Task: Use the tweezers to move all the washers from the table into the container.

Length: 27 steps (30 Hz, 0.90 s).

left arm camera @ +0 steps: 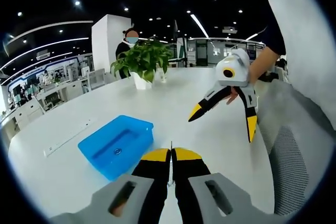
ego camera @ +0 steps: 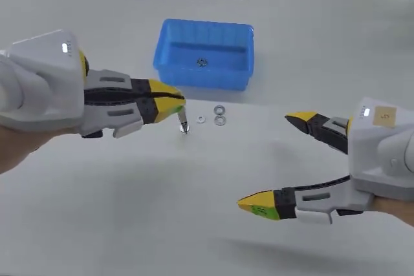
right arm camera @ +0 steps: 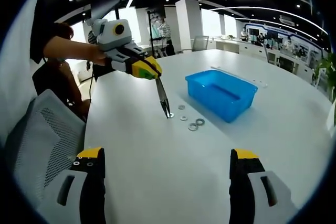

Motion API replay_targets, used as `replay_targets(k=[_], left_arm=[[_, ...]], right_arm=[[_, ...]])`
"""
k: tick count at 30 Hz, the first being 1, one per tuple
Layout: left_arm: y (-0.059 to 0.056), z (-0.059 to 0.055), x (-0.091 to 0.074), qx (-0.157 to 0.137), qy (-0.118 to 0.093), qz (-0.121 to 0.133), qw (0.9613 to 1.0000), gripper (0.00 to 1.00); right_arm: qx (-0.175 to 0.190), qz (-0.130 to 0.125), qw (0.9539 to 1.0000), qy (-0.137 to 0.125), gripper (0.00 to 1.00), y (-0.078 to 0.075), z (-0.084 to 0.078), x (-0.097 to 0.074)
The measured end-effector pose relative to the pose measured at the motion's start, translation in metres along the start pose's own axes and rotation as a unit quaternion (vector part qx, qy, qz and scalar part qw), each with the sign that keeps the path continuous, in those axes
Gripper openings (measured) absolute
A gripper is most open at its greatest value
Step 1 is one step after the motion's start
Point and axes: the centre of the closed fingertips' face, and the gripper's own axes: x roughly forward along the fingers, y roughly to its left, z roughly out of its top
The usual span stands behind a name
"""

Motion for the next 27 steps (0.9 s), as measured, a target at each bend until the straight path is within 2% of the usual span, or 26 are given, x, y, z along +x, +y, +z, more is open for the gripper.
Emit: replay_targets(k=[4,8,11,16,20,22,24,26,27], left_arm=[[-0.005,-0.002,-0.002,0.015,0.029,-0.03,0.999,0.05],[-0.002,-0.001,-0.002,0.022,0.044,-0.036,0.9982,0.05],[0.001,-0.002,-0.001,0.02,0.055,-0.039,0.9976,0.05],[0.003,-0.001,0.002,0.018,0.061,-0.046,0.9969,0.05],[0.001,0.0,0.005,0.018,0.064,-0.053,0.9964,0.05],[0.001,0.0,0.006,0.019,0.065,-0.054,0.9962,0.05],[0.0,0.001,0.007,0.019,0.065,-0.057,0.9961,0.05],[0.001,0.001,0.007,0.018,0.066,-0.058,0.9959,0.05],[0.001,0.0,0.007,0.018,0.067,-0.06,0.9958,0.05]], right_arm=[[-0.009,0.015,0.9998,0.004,0.99,0.004,0.003,0.007],[-0.027,0.035,0.999,0.007,0.96,0.005,0.012,0.019],[-0.042,0.054,0.9977,-0.001,0.93,0.004,0.029,0.035],[-0.074,0.084,0.9937,-0.004,0.87,0.002,0.053,0.065],[-0.099,0.106,0.9894,0.003,0.75,0.002,0.063,0.087],[-0.097,0.129,0.9866,0.02,0.7,0.006,0.06,0.096],[-0.098,0.142,0.9845,0.028,0.6,0.009,0.058,0.101],[-0.106,0.154,0.9815,0.042,0.49,0.013,0.054,0.106],[-0.122,0.159,0.9784,0.051,0.45,0.014,0.05,0.108]])
